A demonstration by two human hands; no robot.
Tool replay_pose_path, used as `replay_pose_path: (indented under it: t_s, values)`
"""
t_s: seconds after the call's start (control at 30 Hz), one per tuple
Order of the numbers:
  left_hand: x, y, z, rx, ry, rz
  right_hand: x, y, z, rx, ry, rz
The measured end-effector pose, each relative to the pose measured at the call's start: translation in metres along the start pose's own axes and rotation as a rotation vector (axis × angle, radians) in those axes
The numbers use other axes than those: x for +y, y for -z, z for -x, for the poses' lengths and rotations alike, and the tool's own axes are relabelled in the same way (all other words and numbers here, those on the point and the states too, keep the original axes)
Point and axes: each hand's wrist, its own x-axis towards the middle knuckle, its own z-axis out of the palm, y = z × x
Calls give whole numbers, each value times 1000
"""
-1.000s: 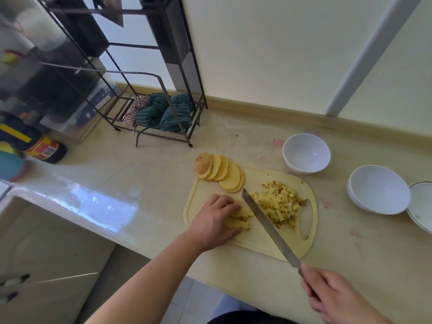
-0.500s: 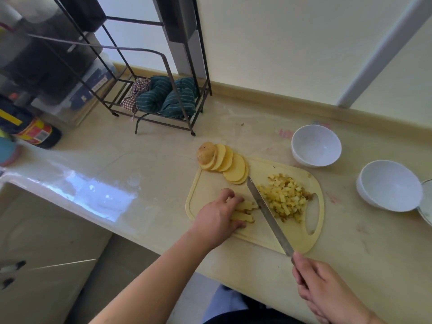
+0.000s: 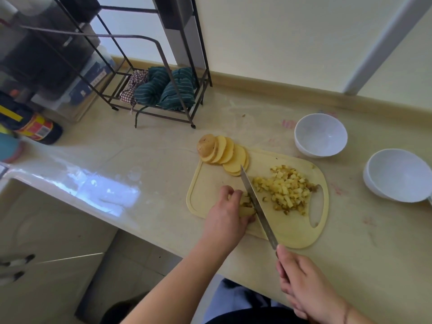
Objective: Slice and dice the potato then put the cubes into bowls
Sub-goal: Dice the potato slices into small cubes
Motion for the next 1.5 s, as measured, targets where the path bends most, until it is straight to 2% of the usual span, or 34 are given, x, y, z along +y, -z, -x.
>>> replay_pose_path:
  t_s: [0.17, 0.27, 0.4, 0.57, 0.67, 0.9, 1.0, 1.17, 1.33, 1.4, 1.5]
  values:
    - [-17, 15, -5, -30, -126, -316, 1, 19, 5, 0, 22, 22]
    - [-25, 14, -6, -43, -139, -269, 3, 24, 9, -1, 20, 34]
    - [-20, -1, -2, 57, -126, -123, 0, 22, 6, -8, 20, 60]
    - [-9, -13, 0, 132, -65, -90, -11, 29, 1, -25, -2, 97]
    - [-10, -11, -2, 118, -48, -57, -13, 37, 0, -33, 8, 135]
    - [-3, -10, -2, 68, 13, -48, -16, 44, -3, -37, 49, 245]
    - [-4, -8, -3, 65, -4, -184, -16, 46, -3, -9, 97, 326]
    - [-21, -15, -8, 256, -182, -284, -23, 52, 2, 16, 112, 357]
    - [-35, -26, -15, 462, -533, -86, -27, 55, 3, -3, 118, 402]
    - [-36, -31, -19, 470, -650, -31, -30, 58, 3, 10, 151, 437]
    - [-40, -37, -23, 448, -699, 17, -29, 61, 0, 20, 208, 453]
